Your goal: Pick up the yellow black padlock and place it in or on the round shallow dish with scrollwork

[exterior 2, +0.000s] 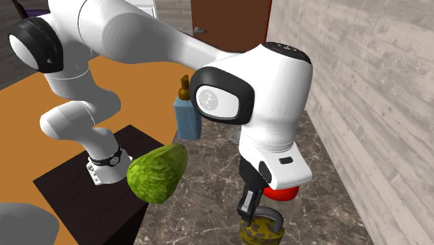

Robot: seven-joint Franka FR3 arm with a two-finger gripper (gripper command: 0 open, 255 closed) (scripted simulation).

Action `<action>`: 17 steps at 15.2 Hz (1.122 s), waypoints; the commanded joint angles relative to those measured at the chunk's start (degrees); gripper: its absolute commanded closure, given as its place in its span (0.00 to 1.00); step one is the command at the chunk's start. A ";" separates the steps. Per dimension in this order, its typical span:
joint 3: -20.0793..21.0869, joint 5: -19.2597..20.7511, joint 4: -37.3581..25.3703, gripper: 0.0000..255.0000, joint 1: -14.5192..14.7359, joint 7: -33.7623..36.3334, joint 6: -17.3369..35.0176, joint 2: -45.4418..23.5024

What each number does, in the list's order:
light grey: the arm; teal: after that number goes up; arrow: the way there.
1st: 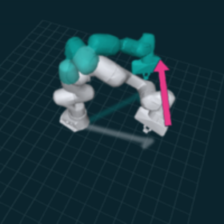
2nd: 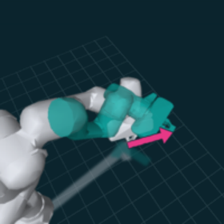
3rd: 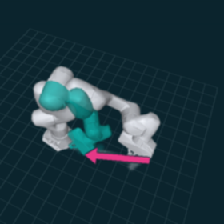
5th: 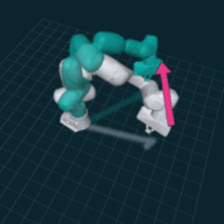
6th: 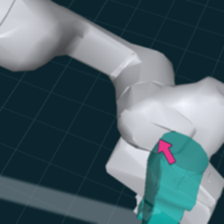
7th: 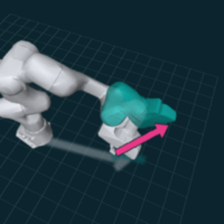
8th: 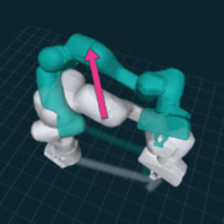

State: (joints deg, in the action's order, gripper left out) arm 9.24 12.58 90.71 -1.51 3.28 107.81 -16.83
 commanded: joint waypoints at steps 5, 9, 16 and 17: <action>0.05 -0.20 -2.59 1.00 0.07 -0.50 -2.85 0.26; 0.11 -0.35 -5.55 1.00 0.19 -0.99 -5.85 0.33; 0.19 -0.44 -11.57 1.00 0.49 -1.82 -11.36 -0.12; 0.19 -0.43 -12.53 1.00 0.54 -1.94 -12.18 -0.26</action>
State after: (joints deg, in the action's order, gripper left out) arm 9.44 12.16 79.27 -0.99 1.54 96.59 -16.99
